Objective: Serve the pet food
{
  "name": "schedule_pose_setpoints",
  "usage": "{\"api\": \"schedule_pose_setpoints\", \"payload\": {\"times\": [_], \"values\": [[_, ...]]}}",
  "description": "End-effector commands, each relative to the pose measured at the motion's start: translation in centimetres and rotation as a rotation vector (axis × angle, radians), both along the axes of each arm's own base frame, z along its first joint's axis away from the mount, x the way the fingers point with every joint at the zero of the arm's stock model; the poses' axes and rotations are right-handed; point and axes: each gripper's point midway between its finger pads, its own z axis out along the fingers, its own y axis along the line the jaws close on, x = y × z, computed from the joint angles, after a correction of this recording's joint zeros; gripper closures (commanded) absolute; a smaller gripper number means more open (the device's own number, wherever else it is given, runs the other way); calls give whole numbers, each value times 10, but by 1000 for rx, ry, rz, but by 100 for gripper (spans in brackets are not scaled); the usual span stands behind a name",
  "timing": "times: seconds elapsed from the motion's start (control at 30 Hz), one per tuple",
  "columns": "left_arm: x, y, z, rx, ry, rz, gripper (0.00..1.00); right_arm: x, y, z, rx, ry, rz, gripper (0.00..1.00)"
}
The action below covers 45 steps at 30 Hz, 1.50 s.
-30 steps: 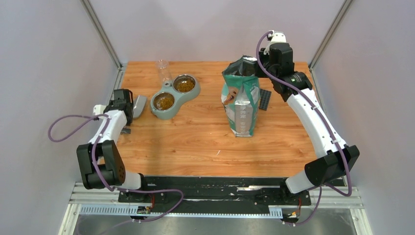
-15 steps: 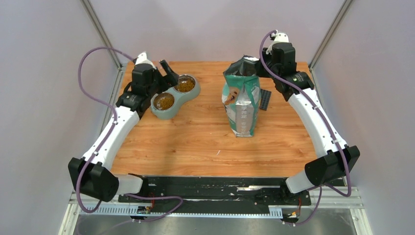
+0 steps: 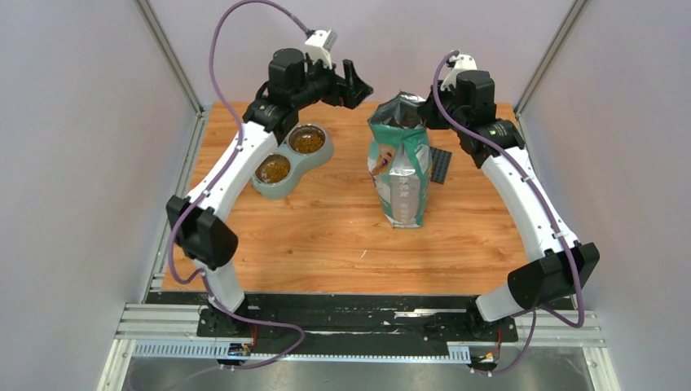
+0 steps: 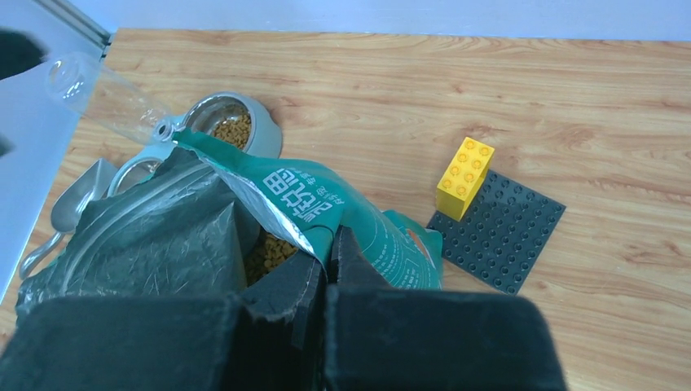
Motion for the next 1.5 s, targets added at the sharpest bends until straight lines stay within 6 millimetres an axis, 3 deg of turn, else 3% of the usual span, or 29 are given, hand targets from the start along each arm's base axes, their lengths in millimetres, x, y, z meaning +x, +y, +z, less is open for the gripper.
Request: {"api": "schedule_pose_setpoints", "payload": {"times": [0.0, 0.03, 0.07, 0.1, 0.3, 0.43, 0.57, 0.7, 0.93, 1.07, 1.17, 1.3, 1.47], "values": [[1, -32, -10, 55, 11, -179, 1, -3, 6, 48, 47, -163, 70, 100], [8, -37, -25, 70, 40, -188, 2, -3, 7, 48, 48, -163, 72, 100], [5, -41, -21, 77, 36, -211, 4, -3, 7, 48, 46, -164, 73, 100], [8, -46, -30, 86, 52, -226, 5, -3, 6, 48, 44, -166, 72, 100], [-4, -62, -28, 53, 44, -316, 3, 0, 5, 50, 33, -172, 66, 100], [-2, -61, -10, 3, 33, -280, 2, 1, 5, 49, 29, -171, 63, 100], [10, -45, 18, -40, 5, -136, 2, 2, 4, 48, 26, -170, 58, 100], [-10, -51, 48, -103, -35, -221, 3, 3, 3, 47, 24, -169, 52, 100], [-25, -48, 68, -138, -93, -249, 5, 5, 3, 44, 26, -160, 48, 100], [-26, -57, 46, -66, -70, -291, 5, 4, 3, 43, 26, -158, 45, 100], [-18, -67, 8, 27, 8, -295, 5, 4, 3, 41, 25, -154, 45, 100], [-9, -77, -23, 111, 80, -284, 13, 4, 3, 39, 23, -151, 45, 100], [1, -81, -33, 151, 80, -234, 20, 4, 3, 38, 20, -149, 47, 100]]}}
